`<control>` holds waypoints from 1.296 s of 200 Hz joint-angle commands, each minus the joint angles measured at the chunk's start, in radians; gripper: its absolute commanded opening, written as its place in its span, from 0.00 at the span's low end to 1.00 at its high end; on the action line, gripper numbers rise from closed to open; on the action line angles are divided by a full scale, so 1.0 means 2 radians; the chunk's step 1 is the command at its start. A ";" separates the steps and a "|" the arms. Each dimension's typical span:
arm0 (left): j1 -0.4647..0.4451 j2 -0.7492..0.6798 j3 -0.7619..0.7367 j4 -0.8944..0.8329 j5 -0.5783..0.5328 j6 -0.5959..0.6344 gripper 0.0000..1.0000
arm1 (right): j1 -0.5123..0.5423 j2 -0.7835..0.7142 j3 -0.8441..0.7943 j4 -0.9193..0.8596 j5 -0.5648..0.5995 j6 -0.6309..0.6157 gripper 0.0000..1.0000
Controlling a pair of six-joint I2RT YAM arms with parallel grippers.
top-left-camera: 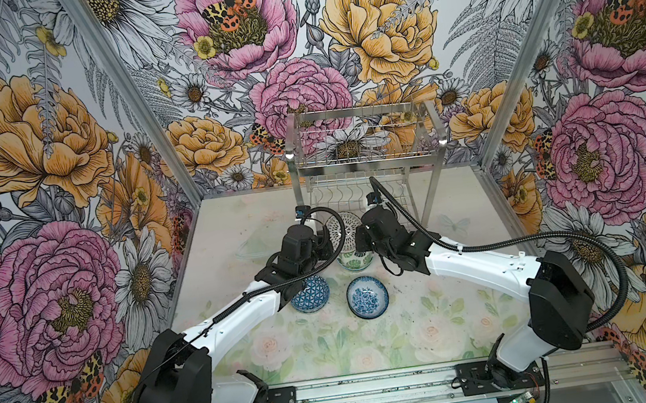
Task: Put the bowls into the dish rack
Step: 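Close right gripper on the bowl rim and open left gripper, then carry the bowl with right gripper into a rack slot, standing upright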
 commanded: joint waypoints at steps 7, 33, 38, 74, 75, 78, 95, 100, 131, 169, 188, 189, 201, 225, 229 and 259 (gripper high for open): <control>-0.002 -0.005 0.019 0.045 0.021 -0.015 0.00 | 0.005 -0.009 0.013 0.008 0.010 -0.016 0.00; -0.001 -0.005 0.023 0.031 0.018 -0.012 0.00 | 0.005 -0.024 0.006 0.008 0.035 -0.037 0.00; 0.000 -0.006 0.027 0.022 0.016 -0.009 0.09 | 0.005 -0.028 0.003 0.007 0.043 -0.043 0.00; 0.011 -0.032 0.059 -0.090 -0.053 0.072 0.99 | 0.005 -0.058 -0.013 0.005 0.136 -0.124 0.00; 0.012 -0.034 0.059 -0.092 -0.056 0.074 0.98 | 0.005 -0.058 -0.014 0.005 0.139 -0.128 0.00; 0.015 -0.038 0.058 -0.098 -0.063 0.080 0.99 | 0.005 -0.060 -0.015 0.005 0.149 -0.137 0.00; 0.043 -0.058 0.047 -0.116 -0.076 0.100 0.99 | 0.005 -0.056 -0.014 0.005 0.208 -0.199 0.00; 0.054 -0.062 0.043 -0.120 -0.071 0.102 0.99 | 0.005 -0.051 -0.012 0.006 0.232 -0.218 0.00; 0.105 -0.073 0.026 -0.129 -0.048 0.107 0.98 | 0.005 -0.007 -0.006 0.059 0.341 -0.347 0.00; 0.108 -0.066 0.030 -0.122 -0.045 0.123 0.99 | 0.003 0.062 0.004 0.210 0.427 -0.504 0.00; 0.108 -0.066 0.032 -0.119 -0.039 0.124 0.99 | -0.006 0.107 0.021 0.279 0.451 -0.576 0.00; 0.108 -0.066 0.032 -0.118 -0.039 0.123 0.99 | -0.006 0.109 0.022 0.283 0.452 -0.580 0.00; 0.108 -0.069 0.031 -0.118 -0.039 0.123 0.99 | -0.015 0.140 0.032 0.327 0.461 -0.626 0.00; 0.107 -0.077 0.026 -0.118 -0.039 0.124 0.99 | -0.038 0.198 0.055 0.396 0.468 -0.697 0.00; 0.107 -0.080 0.026 -0.118 -0.039 0.124 0.99 | -0.042 0.207 0.059 0.411 0.470 -0.707 0.00; 0.107 -0.088 0.022 -0.116 -0.039 0.126 0.99 | -0.070 0.268 0.098 0.473 0.478 -0.762 0.00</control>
